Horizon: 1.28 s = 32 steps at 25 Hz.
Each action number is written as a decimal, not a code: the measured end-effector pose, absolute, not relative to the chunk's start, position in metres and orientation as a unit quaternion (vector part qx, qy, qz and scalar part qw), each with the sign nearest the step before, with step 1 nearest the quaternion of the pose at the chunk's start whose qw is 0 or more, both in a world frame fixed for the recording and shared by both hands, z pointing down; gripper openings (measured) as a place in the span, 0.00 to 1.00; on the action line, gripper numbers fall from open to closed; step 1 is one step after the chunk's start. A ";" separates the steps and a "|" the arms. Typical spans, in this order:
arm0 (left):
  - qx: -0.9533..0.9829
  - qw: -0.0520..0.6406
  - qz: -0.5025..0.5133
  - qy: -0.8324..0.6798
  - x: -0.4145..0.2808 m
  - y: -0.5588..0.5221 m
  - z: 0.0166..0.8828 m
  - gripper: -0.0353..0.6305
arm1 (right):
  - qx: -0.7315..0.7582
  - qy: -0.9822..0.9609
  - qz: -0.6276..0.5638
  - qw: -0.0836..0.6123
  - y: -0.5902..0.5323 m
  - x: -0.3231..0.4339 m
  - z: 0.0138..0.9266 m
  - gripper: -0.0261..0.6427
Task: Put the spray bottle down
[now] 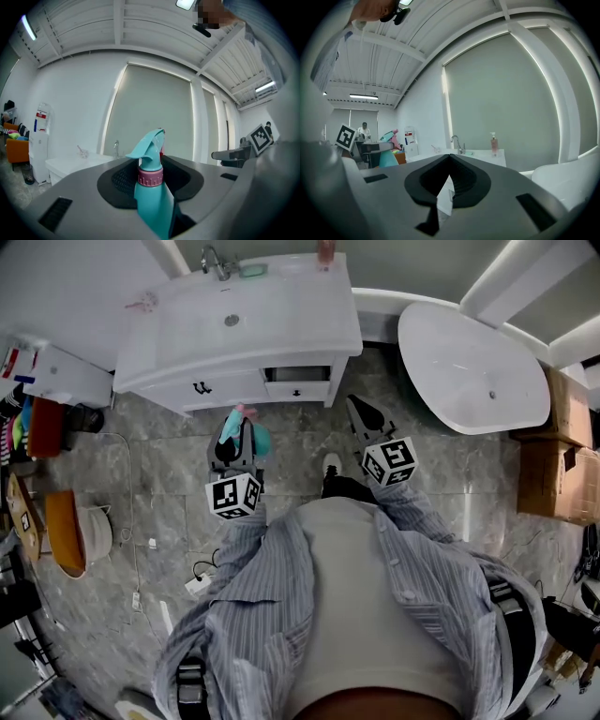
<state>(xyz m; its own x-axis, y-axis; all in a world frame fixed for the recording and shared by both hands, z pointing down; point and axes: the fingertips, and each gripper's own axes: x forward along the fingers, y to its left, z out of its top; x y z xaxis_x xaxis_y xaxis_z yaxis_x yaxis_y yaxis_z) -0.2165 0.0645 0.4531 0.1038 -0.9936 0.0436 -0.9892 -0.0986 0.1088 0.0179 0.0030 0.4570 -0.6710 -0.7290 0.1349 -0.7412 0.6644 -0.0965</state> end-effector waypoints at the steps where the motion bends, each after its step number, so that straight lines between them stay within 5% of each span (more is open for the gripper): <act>1: 0.740 0.055 -0.020 -0.670 -0.214 0.048 0.453 0.27 | 0.401 -0.912 0.071 0.043 -0.014 0.020 0.457 0.06; 32: 0.874 0.017 -0.008 -0.486 -0.142 -0.339 0.474 0.26 | 0.474 -0.873 0.093 0.065 -0.335 0.008 0.488 0.06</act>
